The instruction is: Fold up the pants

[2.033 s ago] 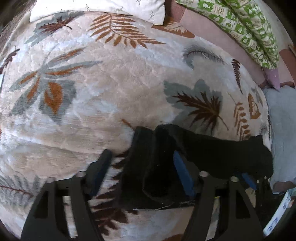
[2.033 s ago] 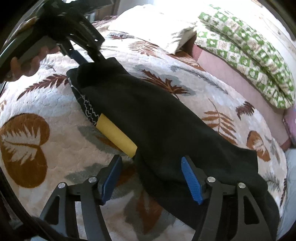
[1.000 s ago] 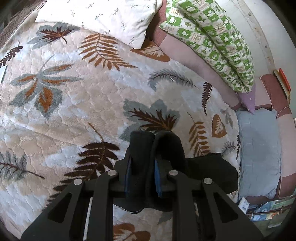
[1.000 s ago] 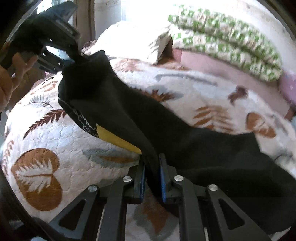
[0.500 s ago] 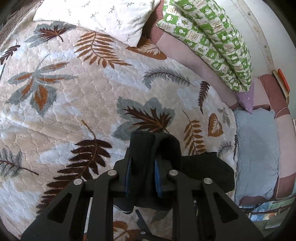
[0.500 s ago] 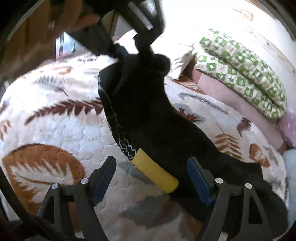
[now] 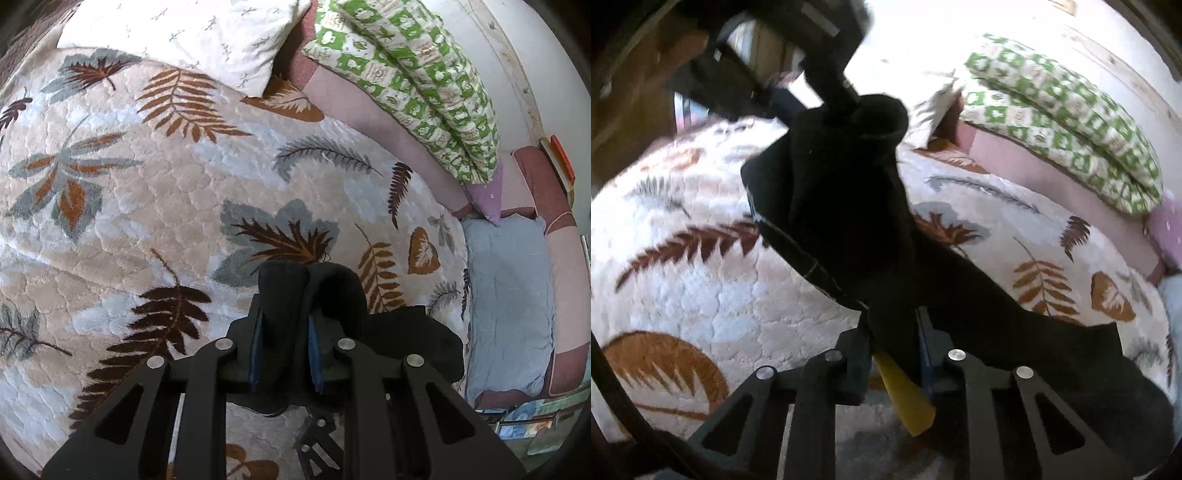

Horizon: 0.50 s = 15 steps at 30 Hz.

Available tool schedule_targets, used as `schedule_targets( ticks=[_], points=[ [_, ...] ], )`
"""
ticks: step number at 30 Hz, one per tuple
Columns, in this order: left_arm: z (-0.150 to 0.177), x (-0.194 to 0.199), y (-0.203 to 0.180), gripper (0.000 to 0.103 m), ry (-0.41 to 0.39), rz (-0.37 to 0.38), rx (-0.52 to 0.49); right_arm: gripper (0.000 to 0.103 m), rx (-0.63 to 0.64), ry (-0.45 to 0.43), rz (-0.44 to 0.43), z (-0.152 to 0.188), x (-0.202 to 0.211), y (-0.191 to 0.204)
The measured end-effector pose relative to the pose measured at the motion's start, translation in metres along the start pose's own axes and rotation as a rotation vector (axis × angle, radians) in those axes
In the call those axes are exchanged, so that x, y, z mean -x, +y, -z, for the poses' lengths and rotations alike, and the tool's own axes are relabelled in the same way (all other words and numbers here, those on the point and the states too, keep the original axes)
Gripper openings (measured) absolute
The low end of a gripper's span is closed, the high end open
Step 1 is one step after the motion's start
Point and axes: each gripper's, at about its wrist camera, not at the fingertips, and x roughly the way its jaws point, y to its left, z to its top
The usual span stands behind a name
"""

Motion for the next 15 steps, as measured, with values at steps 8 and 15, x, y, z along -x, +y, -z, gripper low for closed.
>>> schedule_targets(
  ticks=[8, 15],
  points=[
    [0.004, 0.006, -0.036, 0.018, -0.014, -0.005, -0.055, 0.02, -0.189, -0.044, -0.09, 0.007, 0.021, -0.031],
    [0.011, 0.006, -0.093, 0.018, -0.025, -0.014, -0.134, 0.02, -0.367, -0.102, -0.159, 0.022, 0.045, -0.072]
  ],
)
